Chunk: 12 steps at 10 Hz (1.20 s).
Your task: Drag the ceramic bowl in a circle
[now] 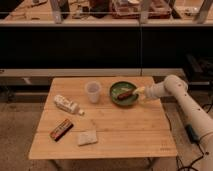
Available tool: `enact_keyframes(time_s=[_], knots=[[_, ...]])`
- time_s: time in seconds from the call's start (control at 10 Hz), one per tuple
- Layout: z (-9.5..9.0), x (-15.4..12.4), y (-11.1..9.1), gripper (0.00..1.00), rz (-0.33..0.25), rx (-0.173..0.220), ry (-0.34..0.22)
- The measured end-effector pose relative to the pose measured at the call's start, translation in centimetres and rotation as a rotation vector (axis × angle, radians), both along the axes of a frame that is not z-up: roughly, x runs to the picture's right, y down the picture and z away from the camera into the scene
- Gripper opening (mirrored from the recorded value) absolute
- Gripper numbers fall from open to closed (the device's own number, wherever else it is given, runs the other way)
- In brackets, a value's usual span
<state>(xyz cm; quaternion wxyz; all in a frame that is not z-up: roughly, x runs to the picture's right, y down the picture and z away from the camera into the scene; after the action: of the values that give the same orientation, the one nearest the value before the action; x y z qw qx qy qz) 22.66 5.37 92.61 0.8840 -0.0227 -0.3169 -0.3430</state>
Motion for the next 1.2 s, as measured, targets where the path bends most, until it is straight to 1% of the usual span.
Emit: enact_keyframes(time_s=[0.1,0.3,0.4,0.6,0.7,0.8,0.9,1.0,1.2], knots=[[0.4,0.1,0.4,0.55,-0.016,-0.003,0.011],[1.0,0.1,1.0,0.55,-0.025,-0.014,0.026],[1.1,-0.1,1.0,0.52,-0.025,-0.019,0.026],[1.2,-0.8,0.9,0.34,-0.027,-0.022,0.023],[1.1,-0.8,0.7,0.21,-0.029,-0.023,0.026],[1.0,-0.6,0.6,0.12,-0.032,-0.022,0.032],[1.0,-0.6,0.5,0.05,-0.038,-0.024,0.038],[0.9,0.0,0.6,0.0,-0.051,-0.028,0.057],[0.7,1.4,1.4,0.0,-0.081,-0.05,0.102]])
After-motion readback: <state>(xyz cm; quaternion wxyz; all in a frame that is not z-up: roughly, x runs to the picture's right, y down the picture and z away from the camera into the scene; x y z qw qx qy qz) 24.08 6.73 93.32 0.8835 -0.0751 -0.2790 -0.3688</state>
